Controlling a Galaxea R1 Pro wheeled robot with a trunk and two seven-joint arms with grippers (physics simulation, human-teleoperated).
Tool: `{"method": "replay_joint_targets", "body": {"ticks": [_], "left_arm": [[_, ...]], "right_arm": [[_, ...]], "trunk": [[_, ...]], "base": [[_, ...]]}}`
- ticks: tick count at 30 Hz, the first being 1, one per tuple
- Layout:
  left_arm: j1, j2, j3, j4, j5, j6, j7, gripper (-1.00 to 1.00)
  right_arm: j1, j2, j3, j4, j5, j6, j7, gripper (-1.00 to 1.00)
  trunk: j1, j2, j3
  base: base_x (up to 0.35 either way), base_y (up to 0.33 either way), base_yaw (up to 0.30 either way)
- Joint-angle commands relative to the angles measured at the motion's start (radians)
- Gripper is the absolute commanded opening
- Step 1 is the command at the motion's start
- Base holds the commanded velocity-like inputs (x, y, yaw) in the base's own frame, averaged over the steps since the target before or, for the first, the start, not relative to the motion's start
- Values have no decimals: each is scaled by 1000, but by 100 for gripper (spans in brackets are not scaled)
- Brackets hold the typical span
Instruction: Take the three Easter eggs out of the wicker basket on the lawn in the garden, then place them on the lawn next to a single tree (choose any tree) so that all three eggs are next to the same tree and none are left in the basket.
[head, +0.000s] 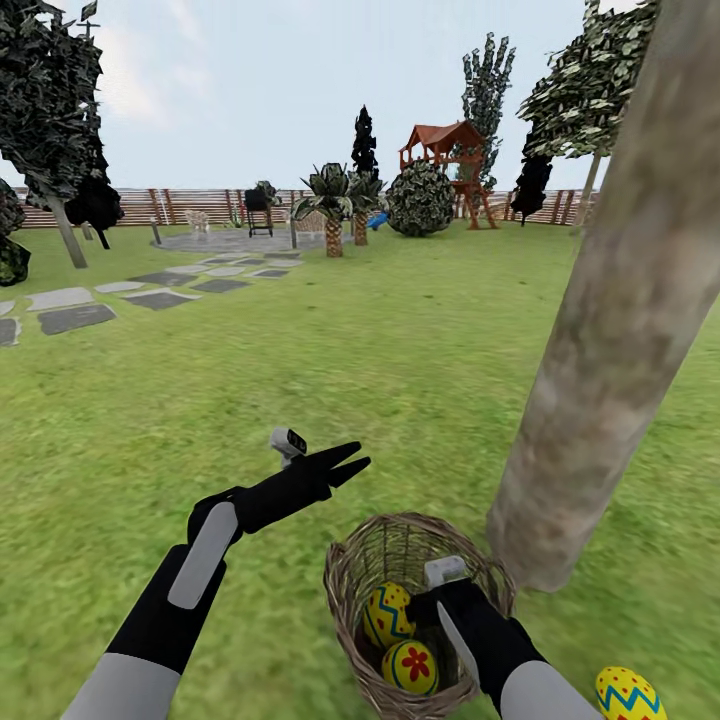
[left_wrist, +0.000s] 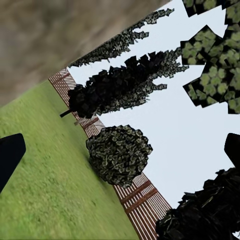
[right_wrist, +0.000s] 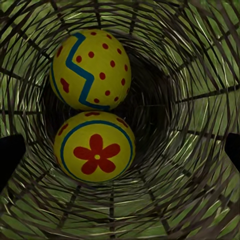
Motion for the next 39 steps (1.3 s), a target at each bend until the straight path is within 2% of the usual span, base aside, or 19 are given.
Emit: {"method": "replay_joint_targets", "body": {"ticks": [1,8,11,15,18,34,39], "left_arm": [[-1,-1,0,0,2,3,-1,100],[-1,-1,0,0,3,1,-1,100],[-1,-1,-1,0,4,2,-1,100],[-1,-2,-1,0,3,2,-1,100],[-1,-2,-2,-1,3,2,-1,100],[-1,-4,-3,-1,3,2,-1,100],[-1,-4,-3,-1,3,2,-1,100]], "right_arm": [[0,0,3,-1,8,7,0,100],[0,3,4,1,7,12,1,100],[0,4,24,1,7,11,2,100],[0,4,63,1,5,8,2,100],[0,3,72,1,7,6,1,100],[0,1,73,1,9,0,1,100],[0,0,73,2,6,-31,1,100]], "trunk": [[0,0,-1],[0,0,-1],[0,0,-1],[15,-28,-13],[27,-49,-23],[88,-161,-73],[107,-196,-89]], "base": [[45,11,0],[8,2,0],[0,0,0],[0,0,0],[0,0,0],[0,0,0],[0,0,0]]}}
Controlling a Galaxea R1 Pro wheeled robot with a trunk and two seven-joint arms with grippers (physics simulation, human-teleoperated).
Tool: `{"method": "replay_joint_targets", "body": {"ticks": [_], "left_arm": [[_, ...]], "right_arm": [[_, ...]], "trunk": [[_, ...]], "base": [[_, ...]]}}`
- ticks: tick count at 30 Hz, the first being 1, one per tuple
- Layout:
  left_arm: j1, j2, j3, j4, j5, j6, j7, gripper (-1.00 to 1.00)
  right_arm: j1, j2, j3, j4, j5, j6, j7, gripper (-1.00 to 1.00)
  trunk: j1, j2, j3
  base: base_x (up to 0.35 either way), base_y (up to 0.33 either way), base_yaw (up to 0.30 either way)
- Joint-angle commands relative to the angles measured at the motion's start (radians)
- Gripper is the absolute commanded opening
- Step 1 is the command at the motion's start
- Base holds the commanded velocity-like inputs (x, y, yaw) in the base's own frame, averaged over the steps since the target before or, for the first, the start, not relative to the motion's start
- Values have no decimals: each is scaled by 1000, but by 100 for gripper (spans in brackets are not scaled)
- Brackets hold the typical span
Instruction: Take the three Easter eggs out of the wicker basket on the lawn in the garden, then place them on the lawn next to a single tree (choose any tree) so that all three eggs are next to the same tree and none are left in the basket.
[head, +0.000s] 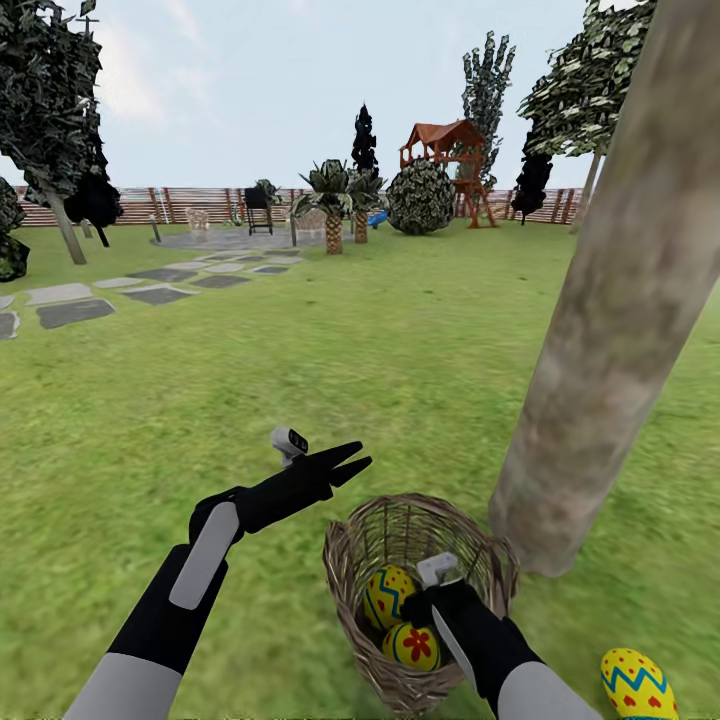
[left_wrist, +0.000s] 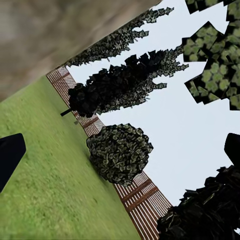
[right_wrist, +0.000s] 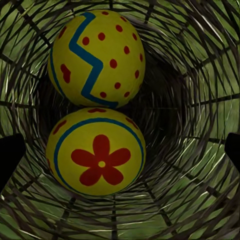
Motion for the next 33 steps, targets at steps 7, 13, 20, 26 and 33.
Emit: {"method": "replay_joint_targets", "body": {"ticks": [7,13,20,26,33], "left_arm": [[-1,2,0,1,3,5,-1,100],[-1,1,1,2,4,5,-2,100],[-1,2,1,2,5,5,-2,100],[-1,3,1,2,4,5,-3,100],[-1,3,2,2,4,5,-3,100]], "right_arm": [[0,1,3,-2,8,1,3,100],[0,2,3,-2,8,3,5,100],[0,3,3,-2,6,4,6,100],[0,3,3,-1,2,13,1,100],[0,3,3,5,1,22,-2,100]], "trunk": [[8,-15,-11],[8,-15,-11],[8,-15,-11],[8,-15,-11],[9,-15,-19]], "base": [[0,0,0],[121,31,0],[237,71,0],[19,6,0],[1,0,0]]}}
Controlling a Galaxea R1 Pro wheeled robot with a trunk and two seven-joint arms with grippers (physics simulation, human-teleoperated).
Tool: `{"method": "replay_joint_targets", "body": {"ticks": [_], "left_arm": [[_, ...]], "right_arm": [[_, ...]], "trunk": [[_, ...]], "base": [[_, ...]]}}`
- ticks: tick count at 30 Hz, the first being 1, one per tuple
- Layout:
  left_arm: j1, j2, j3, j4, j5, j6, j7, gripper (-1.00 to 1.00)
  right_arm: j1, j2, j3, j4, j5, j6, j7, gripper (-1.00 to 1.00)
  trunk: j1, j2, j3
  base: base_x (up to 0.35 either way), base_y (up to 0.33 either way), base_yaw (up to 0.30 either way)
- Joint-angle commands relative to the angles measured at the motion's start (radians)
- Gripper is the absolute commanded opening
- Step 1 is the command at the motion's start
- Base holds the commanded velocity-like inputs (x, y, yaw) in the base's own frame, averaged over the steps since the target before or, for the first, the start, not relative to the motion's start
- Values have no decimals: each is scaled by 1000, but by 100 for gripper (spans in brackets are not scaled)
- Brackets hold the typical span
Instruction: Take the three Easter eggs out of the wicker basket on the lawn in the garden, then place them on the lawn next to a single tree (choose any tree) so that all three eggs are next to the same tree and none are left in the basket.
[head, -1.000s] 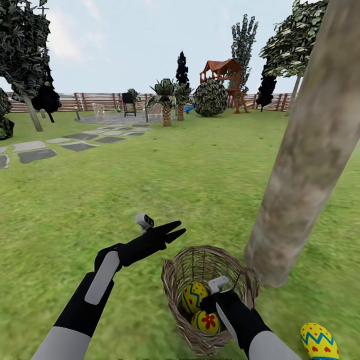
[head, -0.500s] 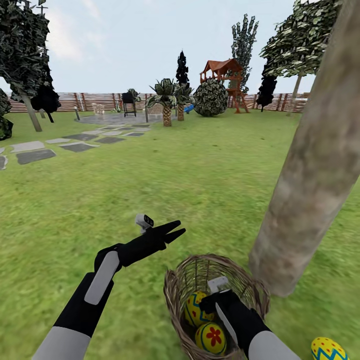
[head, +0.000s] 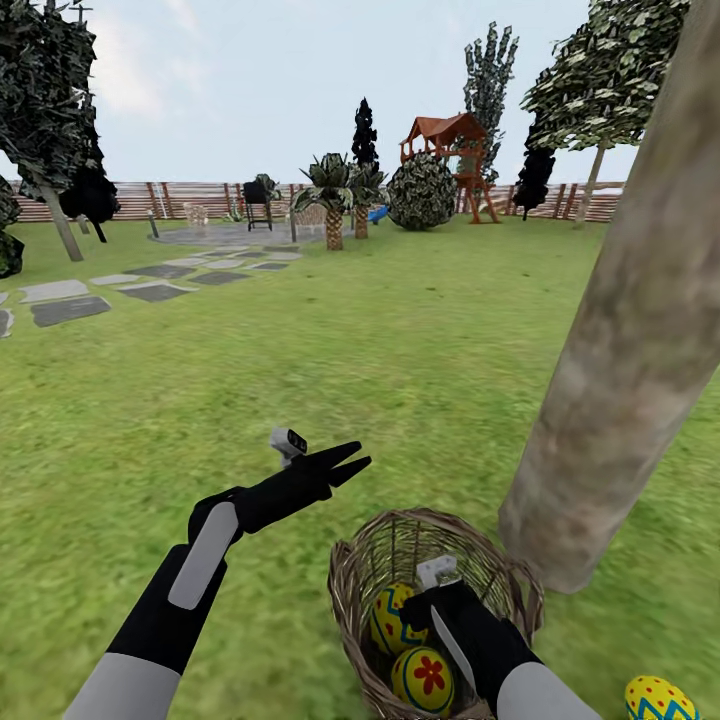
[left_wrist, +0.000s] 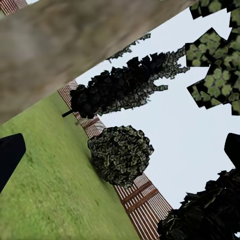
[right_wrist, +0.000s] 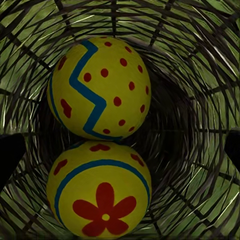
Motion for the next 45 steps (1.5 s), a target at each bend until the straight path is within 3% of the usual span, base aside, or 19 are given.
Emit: {"method": "replay_joint_targets", "body": {"ticks": [1,45], "left_arm": [[-1,0,0,0,3,5,-1,100],[-1,-3,-1,0,0,3,1,100]], "right_arm": [[0,0,3,1,7,13,0,100],[-1,-2,2,2,11,30,5,100]], "trunk": [[0,-1,-5],[20,-11,-175]], "base": [[0,0,0],[0,0,0]]}}
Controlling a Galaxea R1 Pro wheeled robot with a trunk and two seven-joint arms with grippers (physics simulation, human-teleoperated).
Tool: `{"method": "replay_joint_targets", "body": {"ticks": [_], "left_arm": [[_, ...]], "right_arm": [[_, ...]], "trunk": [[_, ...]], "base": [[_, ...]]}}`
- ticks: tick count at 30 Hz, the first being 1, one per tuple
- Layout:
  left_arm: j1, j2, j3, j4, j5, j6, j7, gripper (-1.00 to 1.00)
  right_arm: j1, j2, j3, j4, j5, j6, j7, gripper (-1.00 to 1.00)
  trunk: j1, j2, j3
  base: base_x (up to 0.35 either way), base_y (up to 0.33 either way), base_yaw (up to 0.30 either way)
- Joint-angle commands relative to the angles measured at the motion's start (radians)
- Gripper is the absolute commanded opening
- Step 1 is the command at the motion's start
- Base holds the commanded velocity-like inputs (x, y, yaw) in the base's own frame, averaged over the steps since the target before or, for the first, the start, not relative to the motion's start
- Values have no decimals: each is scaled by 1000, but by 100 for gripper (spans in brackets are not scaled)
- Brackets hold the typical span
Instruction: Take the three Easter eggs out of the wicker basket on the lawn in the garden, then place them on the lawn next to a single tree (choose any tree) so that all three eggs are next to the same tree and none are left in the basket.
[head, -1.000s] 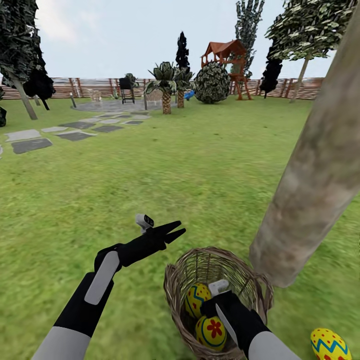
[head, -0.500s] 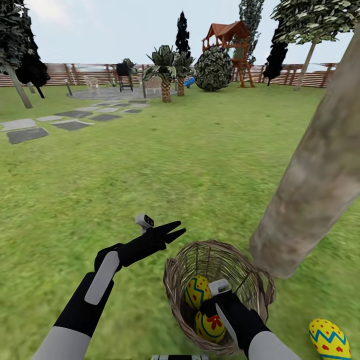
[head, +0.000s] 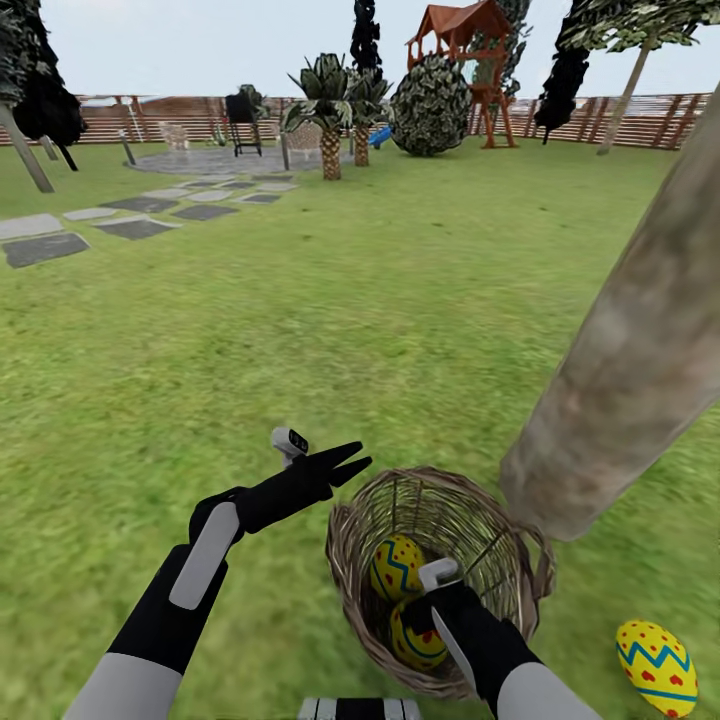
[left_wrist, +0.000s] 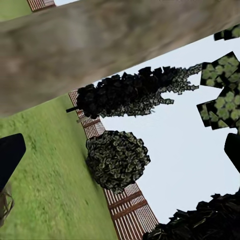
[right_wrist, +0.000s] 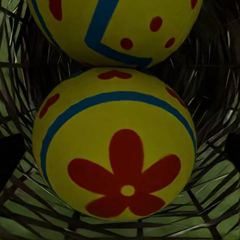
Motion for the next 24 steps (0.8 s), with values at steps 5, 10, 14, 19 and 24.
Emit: {"method": "replay_joint_targets", "body": {"ticks": [5,10,14,19,24], "left_arm": [[0,0,0,0,2,5,-1,100],[0,0,0,0,1,5,-1,100],[0,-2,-1,0,-1,5,-1,100],[0,-3,-1,0,-2,5,-1,100],[22,1,0,12,-8,3,5,100]], "right_arm": [[0,-1,3,-2,10,2,-3,100],[0,-1,2,-4,10,0,-4,100],[-1,-2,3,-6,10,0,-1,100],[-1,-2,3,-6,10,0,0,100],[-25,1,0,-5,22,3,-2,100]], "trunk": [[2,-2,-20],[4,-3,-40],[6,-4,-55],[8,-5,-74],[8,-5,-78]], "base": [[0,0,0],[0,0,0],[0,0,0],[0,0,0],[0,0,0]]}}
